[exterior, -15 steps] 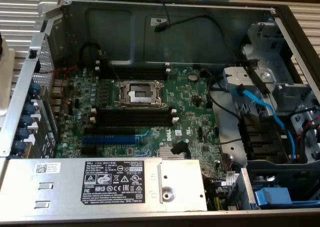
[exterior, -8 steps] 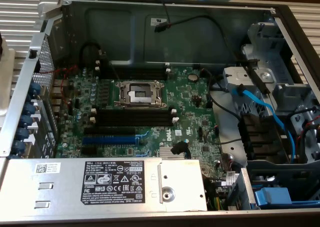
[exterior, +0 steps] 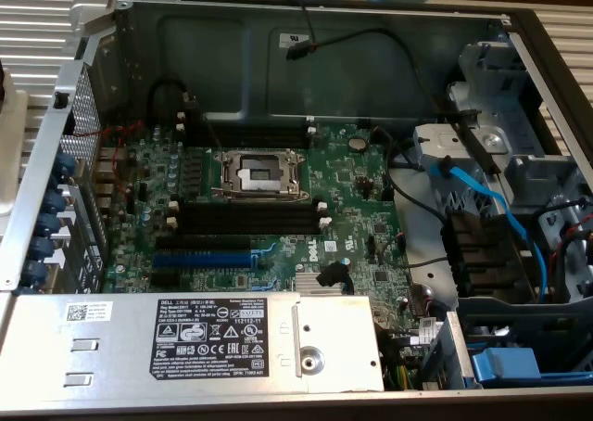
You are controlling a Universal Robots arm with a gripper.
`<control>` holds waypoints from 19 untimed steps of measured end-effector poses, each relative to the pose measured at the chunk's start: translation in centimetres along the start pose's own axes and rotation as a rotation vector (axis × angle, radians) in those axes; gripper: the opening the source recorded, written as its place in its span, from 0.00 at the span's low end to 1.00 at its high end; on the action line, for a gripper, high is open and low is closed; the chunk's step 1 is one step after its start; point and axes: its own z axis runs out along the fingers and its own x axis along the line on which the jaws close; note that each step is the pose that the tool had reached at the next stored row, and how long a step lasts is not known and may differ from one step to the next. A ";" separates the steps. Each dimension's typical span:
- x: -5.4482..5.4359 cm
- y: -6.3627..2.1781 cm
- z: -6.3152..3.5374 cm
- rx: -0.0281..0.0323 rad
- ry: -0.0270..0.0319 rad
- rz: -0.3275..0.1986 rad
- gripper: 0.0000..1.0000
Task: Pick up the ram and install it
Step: 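Pick up the ram and move it above insertion slot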
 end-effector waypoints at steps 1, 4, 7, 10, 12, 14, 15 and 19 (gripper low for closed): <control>0.0 -0.22 0.20 0.0000 -0.0001 -0.001 0.10; 0.1 -0.75 0.77 -0.0001 -0.0005 -0.009 0.10; 0.1 -0.93 1.32 -0.0008 -0.0013 -0.027 0.10; 0.1 -0.92 1.86 -0.0020 -0.0030 -0.062 0.10; 0.2 -1.00 2.22 -0.0026 -0.0037 -0.079 0.10; 0.2 -1.13 2.60 -0.0031 -0.0043 -0.089 0.10; 0.2 -1.20 2.79 -0.0032 -0.0044 -0.093 0.10; 0.2 -1.33 3.53 -0.0055 -0.0053 -0.102 0.10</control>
